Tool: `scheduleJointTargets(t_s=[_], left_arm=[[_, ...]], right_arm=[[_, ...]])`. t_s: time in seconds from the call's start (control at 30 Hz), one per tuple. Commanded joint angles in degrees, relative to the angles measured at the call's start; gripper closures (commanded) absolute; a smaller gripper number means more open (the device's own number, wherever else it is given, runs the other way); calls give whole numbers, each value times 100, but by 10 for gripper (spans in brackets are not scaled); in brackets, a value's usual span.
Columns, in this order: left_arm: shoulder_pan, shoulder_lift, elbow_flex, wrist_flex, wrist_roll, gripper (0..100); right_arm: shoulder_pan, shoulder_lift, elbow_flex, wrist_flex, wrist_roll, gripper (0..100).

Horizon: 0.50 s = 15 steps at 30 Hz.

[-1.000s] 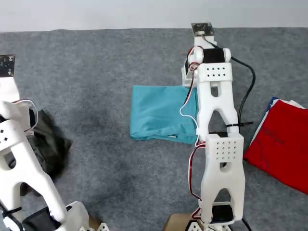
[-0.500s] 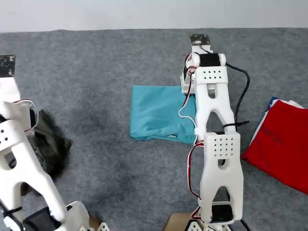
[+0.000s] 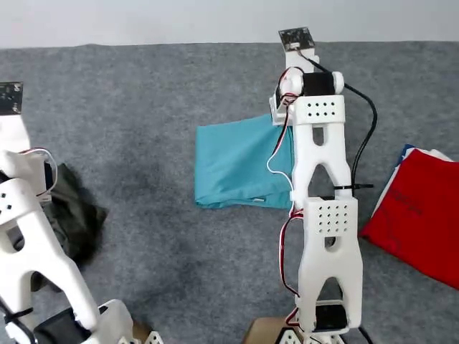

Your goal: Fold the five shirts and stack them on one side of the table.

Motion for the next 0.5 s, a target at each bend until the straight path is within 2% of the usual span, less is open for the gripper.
scheduleJointTargets(t_s=[0.0, 0.2, 0.4, 0.47], left_arm=[[-35, -149, 13, 18, -53, 994], [-35, -149, 13, 26, -53, 994], [-35, -149, 22, 26, -53, 994], [-35, -149, 22, 26, -53, 994]], right_arm=[[268, -75, -281, -154, 167, 988], [585, 295, -299, -251, 158, 988], [523, 497, -334, -259, 158, 981], [470, 400, -334, -215, 158, 946]])
